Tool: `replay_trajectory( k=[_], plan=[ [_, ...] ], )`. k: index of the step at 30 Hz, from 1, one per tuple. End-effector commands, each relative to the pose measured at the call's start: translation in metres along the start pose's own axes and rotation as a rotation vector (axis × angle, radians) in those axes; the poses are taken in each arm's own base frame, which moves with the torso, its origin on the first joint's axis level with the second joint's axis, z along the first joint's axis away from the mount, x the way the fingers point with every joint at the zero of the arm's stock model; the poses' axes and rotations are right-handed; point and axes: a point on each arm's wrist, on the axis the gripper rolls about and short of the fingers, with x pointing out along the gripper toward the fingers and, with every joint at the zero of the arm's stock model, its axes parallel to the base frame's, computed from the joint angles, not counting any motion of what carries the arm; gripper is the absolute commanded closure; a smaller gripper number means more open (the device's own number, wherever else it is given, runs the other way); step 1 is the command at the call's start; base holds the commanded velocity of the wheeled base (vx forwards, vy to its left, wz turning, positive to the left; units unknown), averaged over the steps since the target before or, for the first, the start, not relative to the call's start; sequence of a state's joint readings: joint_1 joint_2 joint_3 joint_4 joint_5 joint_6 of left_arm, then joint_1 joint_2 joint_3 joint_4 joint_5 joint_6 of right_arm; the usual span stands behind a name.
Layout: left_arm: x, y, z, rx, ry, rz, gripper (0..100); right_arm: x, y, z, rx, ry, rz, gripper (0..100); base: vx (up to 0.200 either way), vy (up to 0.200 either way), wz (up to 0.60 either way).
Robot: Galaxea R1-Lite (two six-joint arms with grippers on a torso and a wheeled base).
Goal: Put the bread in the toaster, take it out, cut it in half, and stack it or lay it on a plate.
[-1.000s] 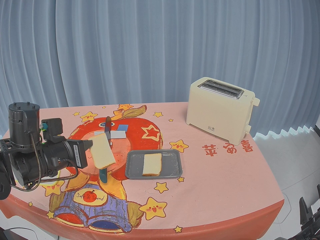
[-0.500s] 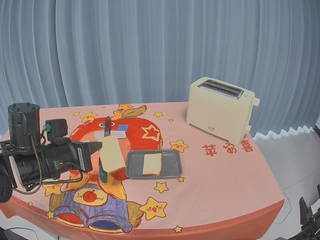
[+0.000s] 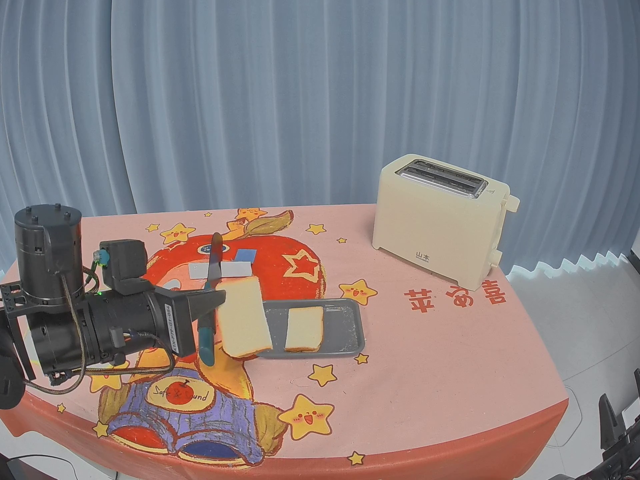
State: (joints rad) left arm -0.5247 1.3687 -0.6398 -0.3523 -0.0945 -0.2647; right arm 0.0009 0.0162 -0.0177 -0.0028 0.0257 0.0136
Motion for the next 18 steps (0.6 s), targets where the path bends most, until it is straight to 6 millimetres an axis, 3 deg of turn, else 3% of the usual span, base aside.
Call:
replay_trajectory(
  k=[1,7,14,18],
  plan=[
    [0.002,-0.005,0.009,0.008,-0.011,-0.067,100,0.000,0.000,-0.005,0.000,0.001,0.001,0,0.000,0.000,0.00],
    [0.024,-0.003,0.013,0.024,0.033,-0.094,100,0.000,0.000,-0.005,0.000,0.001,0.001,0,0.000,0.000,0.00],
    [0.034,-0.002,0.016,0.036,0.043,-0.109,100,0.000,0.000,-0.005,0.000,0.001,0.001,0,0.000,0.000,0.00],
    [0.038,0.008,0.019,0.020,0.040,-0.087,100,0.000,0.000,-0.005,0.000,0.001,0.001,0,0.000,0.000,0.00]
  ],
)
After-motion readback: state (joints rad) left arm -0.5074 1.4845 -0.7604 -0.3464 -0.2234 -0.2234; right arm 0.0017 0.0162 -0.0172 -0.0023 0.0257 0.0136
